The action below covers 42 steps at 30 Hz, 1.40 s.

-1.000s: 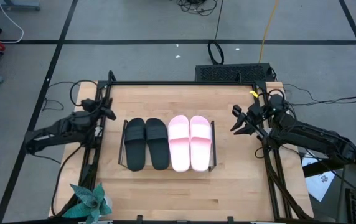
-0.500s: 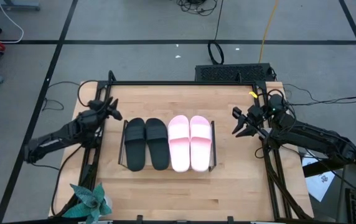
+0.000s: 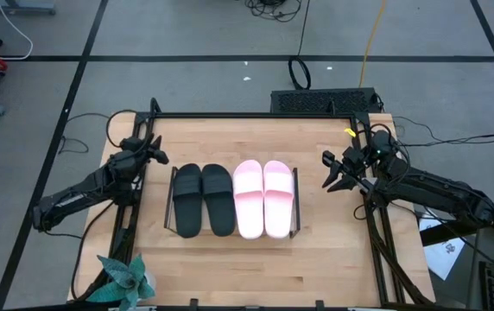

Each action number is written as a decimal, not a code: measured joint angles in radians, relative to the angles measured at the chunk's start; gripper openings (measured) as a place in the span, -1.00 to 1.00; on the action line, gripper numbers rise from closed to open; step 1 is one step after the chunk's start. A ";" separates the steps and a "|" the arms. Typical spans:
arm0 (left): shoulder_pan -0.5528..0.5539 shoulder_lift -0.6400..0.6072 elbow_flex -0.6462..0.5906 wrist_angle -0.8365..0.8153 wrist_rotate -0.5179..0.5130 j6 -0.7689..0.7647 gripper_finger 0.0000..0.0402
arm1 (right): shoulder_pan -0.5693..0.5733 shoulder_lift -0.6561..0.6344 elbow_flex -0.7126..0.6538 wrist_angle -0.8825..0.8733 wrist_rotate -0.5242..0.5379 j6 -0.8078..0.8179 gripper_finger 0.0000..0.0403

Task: Pick and place slides into the shelf
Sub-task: Return to Home Position

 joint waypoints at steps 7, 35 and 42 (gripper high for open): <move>0.000 0.000 0.000 0.002 0.000 0.001 -0.27 | 0.000 0.000 0.000 0.002 0.030 0.008 -0.63; 0.000 0.001 0.000 0.004 -0.001 0.003 -0.27 | 0.000 0.000 0.000 0.002 0.028 0.009 -0.63; 0.000 0.001 0.000 0.004 -0.001 0.003 -0.27 | 0.000 0.000 0.000 0.002 0.028 0.009 -0.63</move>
